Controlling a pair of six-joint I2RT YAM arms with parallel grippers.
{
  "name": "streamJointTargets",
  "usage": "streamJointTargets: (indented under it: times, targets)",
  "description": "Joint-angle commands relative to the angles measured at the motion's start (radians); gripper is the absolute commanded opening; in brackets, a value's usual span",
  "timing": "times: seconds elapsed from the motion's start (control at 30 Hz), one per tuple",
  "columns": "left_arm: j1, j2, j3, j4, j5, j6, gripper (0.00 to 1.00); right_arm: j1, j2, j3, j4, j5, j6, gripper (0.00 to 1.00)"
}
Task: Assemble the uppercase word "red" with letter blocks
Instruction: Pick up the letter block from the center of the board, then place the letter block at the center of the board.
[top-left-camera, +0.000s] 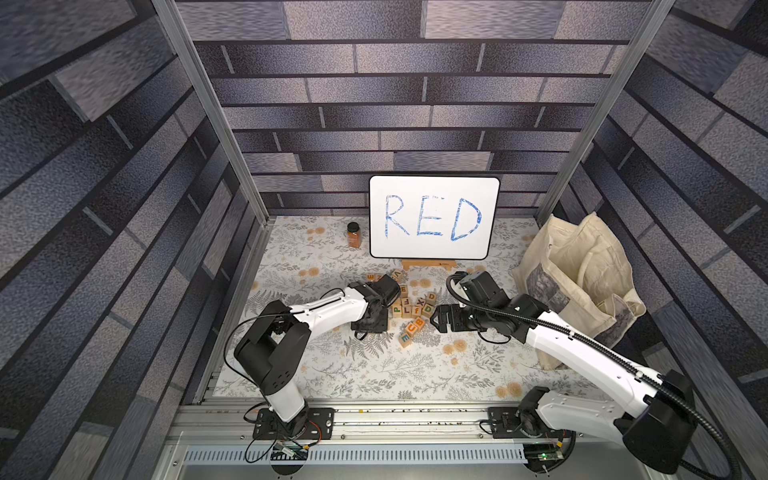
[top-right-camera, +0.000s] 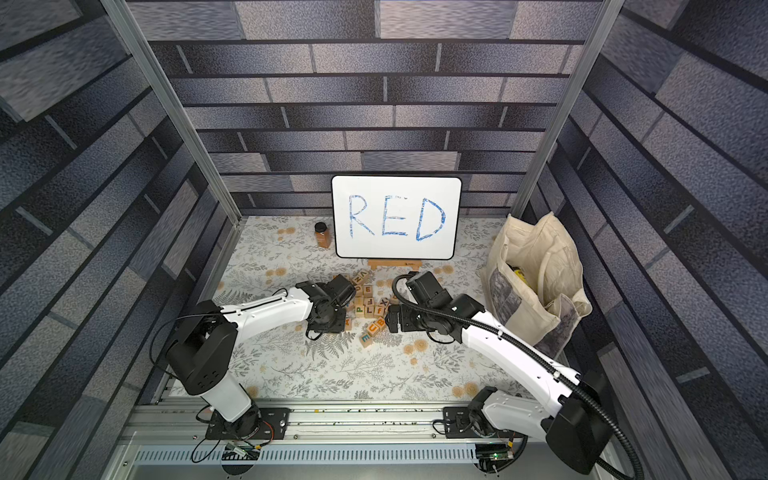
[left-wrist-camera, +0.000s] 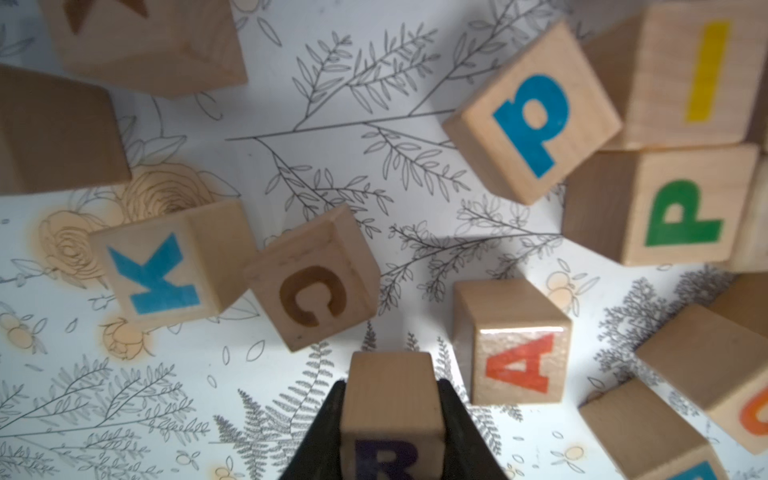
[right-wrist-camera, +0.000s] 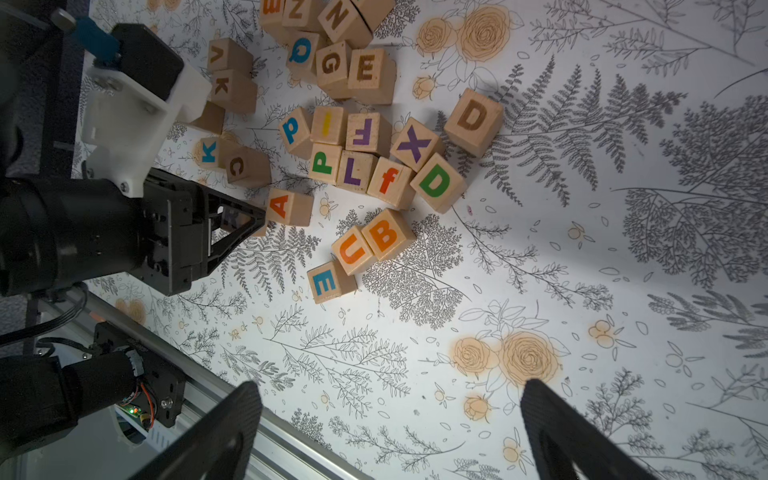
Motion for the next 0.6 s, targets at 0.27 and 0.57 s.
streamJointTargets:
  times: [0.27,0.57]
  targets:
    - [-0.085,-0.112,-0.083,-0.031,-0.048,-0.128,0.24,0.078,-0.1,-0.086,0.003,0.064,0.079,1.0]
    - [-0.151,-0.152,-0.148,-0.026,-0.071,-0.2,0.24,0.142,-0.141,-0.121,-0.006,0.094,0.123,1.0]
